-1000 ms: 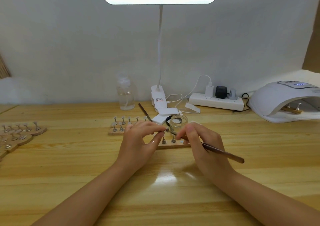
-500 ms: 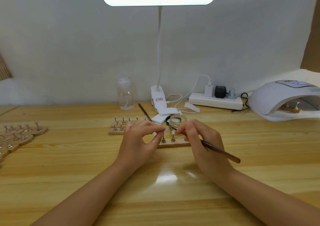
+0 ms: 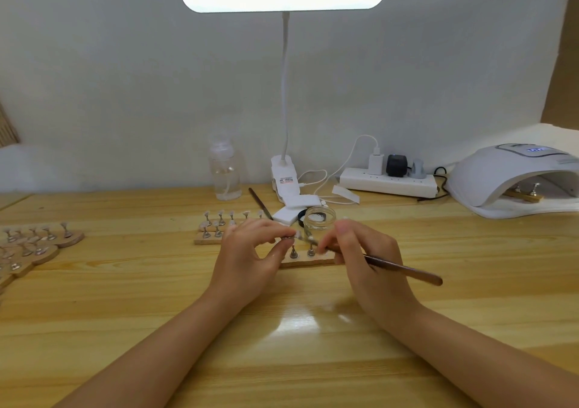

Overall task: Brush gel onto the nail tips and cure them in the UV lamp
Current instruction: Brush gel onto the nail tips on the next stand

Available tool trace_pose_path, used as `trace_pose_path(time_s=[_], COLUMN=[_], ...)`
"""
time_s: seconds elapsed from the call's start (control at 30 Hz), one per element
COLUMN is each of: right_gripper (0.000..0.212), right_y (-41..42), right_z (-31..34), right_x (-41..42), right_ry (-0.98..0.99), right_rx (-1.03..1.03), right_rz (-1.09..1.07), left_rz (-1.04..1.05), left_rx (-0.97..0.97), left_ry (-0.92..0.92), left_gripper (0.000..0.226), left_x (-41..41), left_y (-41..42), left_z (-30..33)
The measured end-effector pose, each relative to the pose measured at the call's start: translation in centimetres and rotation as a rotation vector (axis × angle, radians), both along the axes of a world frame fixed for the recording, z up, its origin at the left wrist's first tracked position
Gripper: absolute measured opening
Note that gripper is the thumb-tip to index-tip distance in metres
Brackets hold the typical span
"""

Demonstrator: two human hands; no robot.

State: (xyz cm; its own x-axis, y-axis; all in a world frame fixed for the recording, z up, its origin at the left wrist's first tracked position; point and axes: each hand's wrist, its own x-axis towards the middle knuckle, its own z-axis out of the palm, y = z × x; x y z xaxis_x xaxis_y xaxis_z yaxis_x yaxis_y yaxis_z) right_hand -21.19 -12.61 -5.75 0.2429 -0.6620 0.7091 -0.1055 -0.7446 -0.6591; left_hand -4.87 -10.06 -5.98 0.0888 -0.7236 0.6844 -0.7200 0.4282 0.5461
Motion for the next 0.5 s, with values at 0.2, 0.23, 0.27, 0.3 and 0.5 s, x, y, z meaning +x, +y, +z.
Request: trace_pose_path(time_s=[0.2,0.23,0.27,0.3,0.5], right_gripper=[0.038,0.039,0.038,0.035,0.04], right_y=[-0.02,-0.03,-0.06,-0.07,0.01], right_z=[-0.14,-0.14,-0.11,-0.03,0.04], right_x=[0.07,0.04,0.0,-0.02,0.14], right_ry=[-0.082,-0.095,-0.084,-0.056,-0.118], right_rx=[0.069,0.063,0.043,0.022,0.103], right_rz=[0.067,0.072,0.054,0.03,0.1], left_rz=[-0.017,-0.021,-0.026,-0.028,-0.03], left_rx=[-0.003,-0.004,-0.003,-0.001,-0.007], left_ry=[0.021,0.027,0.032,0.037,0.04], left_gripper=[0.017,0.016,0.015,0.015,0.017], left_x=[0.08,0.12,0.12,0.13,0.19], left_y=[-0.09,-0.08,-0.08,-0.08,-0.29], left_z=[-0.09,-0.1,-0.13,-0.13,-0.14])
